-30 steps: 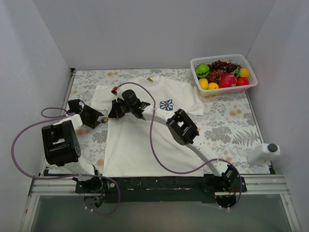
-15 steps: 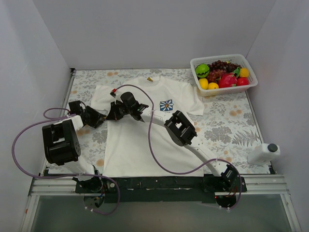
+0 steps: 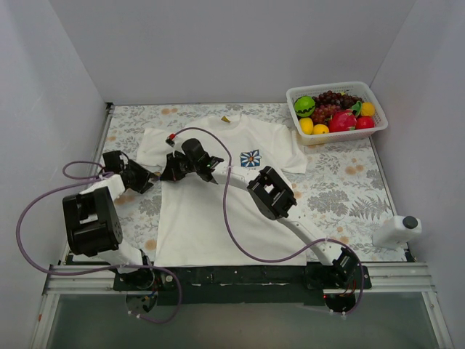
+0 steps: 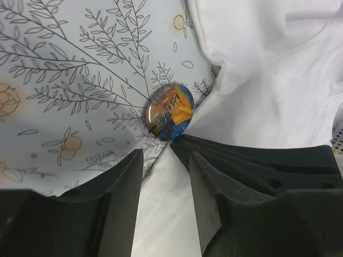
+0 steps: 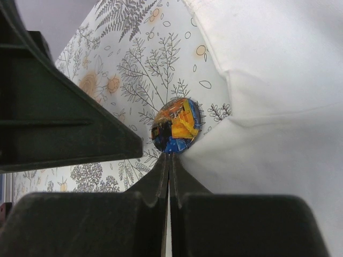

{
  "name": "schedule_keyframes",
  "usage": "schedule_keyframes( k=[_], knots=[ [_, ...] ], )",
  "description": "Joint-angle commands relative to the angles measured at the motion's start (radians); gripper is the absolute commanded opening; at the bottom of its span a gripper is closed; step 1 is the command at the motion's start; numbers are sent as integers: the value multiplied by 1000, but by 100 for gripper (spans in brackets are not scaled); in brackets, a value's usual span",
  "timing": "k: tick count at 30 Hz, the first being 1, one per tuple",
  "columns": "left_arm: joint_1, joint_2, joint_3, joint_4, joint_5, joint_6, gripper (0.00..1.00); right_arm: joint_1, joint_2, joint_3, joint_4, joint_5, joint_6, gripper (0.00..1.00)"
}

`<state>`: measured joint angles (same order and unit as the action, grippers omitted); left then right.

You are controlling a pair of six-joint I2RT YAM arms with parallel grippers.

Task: Pin the brooch onto the clothing

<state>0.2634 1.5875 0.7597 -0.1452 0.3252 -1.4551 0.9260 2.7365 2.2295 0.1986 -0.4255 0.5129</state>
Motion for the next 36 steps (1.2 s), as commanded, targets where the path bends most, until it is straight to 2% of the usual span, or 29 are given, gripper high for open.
schedule_keyframes(
  k=[1, 4, 7, 9, 10, 12, 15, 19, 27, 31, 36],
  knots=[
    [-3, -141, 47, -120, -113, 48, 40, 13, -57, -34, -1, -13, -31, 1],
    [-3, -104, 108, -142, -161, 59, 43, 13, -72, -34, -2, -42, -24, 3],
    [-4, 6, 170, -156, -167, 64, 40, 11, -101, -53, 2, -59, -21, 15],
    [-6, 63, 223, -159, -163, 65, 34, 13, -129, -79, 12, -61, -22, 21],
    [-6, 93, 242, -159, -152, 65, 28, 13, -136, -85, 13, -59, -25, 27],
    [-7, 161, 285, -159, -147, 64, 16, 13, -152, -99, 13, -55, -31, 32],
    [-15, 226, 329, -171, -134, 68, 14, 14, -141, -88, 2, -50, -39, 39],
    [-35, 238, 331, -195, -155, 79, 9, 13, -110, -64, -21, -62, -39, 40],
    [-66, 223, 242, -202, -169, 82, 1, 13, -66, -34, 5, -81, -16, 41],
    [-67, 206, 213, -209, -184, 73, 1, 11, -47, -19, 28, -101, 27, 52],
    [-67, 189, 210, -228, -207, 64, 3, 10, -34, -27, 21, -110, 73, 60]
  ],
)
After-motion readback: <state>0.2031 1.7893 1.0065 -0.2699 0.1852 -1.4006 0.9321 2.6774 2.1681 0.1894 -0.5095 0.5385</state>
